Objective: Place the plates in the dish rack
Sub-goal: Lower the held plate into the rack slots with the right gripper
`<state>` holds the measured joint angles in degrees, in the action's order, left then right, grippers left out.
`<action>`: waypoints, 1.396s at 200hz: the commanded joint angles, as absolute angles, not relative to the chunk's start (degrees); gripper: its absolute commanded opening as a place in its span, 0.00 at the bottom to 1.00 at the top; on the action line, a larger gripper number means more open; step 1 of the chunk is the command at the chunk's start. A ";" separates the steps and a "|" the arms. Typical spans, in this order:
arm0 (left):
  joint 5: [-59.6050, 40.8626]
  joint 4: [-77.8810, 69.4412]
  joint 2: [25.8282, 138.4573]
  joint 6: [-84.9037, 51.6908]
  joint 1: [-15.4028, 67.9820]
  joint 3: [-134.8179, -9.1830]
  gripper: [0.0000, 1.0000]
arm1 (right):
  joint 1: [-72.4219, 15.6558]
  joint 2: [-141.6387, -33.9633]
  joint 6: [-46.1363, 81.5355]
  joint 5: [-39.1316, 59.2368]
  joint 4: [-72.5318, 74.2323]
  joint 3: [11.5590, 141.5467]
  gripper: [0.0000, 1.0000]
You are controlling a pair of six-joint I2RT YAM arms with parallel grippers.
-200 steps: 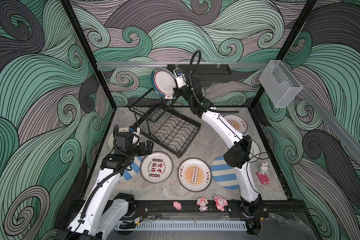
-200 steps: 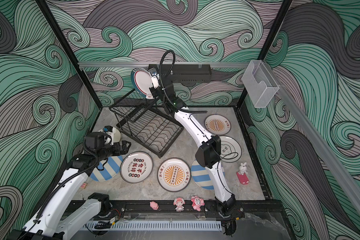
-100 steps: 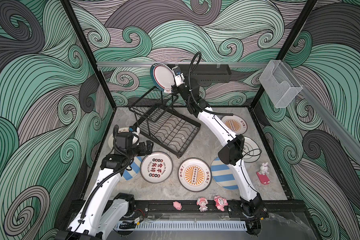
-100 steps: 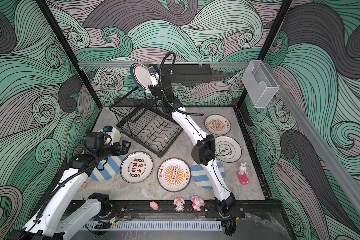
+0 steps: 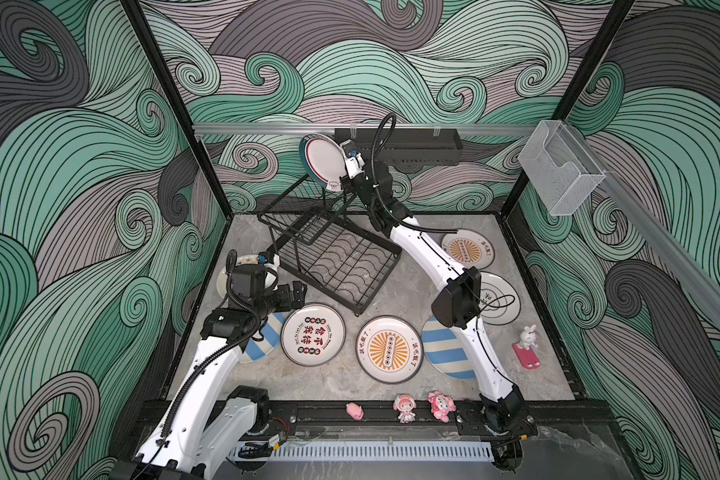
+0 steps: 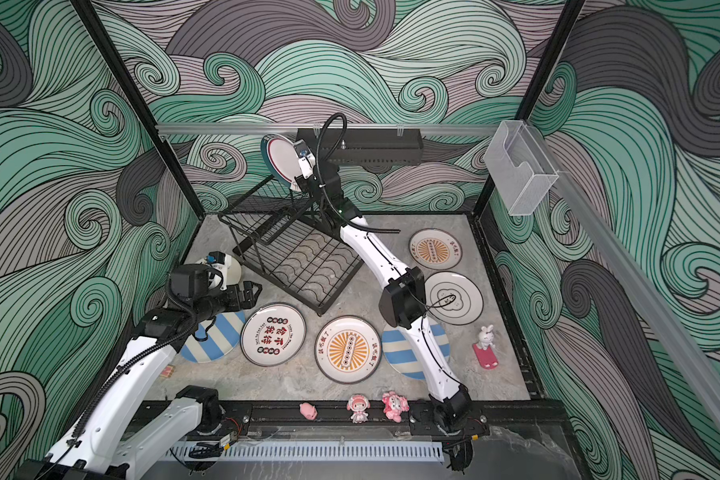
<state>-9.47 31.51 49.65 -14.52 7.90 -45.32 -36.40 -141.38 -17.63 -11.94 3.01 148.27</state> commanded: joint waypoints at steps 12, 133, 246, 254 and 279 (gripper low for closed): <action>-9.06 32.43 49.52 -13.82 7.49 -45.85 0.99 | -36.41 -141.55 -18.16 -12.52 8.54 150.22 0.00; -8.97 32.52 49.82 -13.80 7.43 -45.91 0.99 | -36.30 -143.89 -19.16 -14.50 9.01 150.31 0.00; -9.05 32.61 49.51 -13.80 7.47 -45.81 0.99 | -36.21 -144.44 -20.74 -16.69 9.49 149.05 0.14; -8.97 32.69 49.46 -13.75 7.45 -45.84 0.98 | -36.22 -144.45 -20.79 -16.69 9.50 149.06 0.16; -8.96 32.78 49.25 -13.81 7.54 -45.79 0.99 | -36.22 -144.40 -20.93 -16.53 9.44 149.25 0.18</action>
<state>-9.45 31.51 49.67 -14.52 7.88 -45.32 -36.67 -144.27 -20.23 -14.31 6.22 148.40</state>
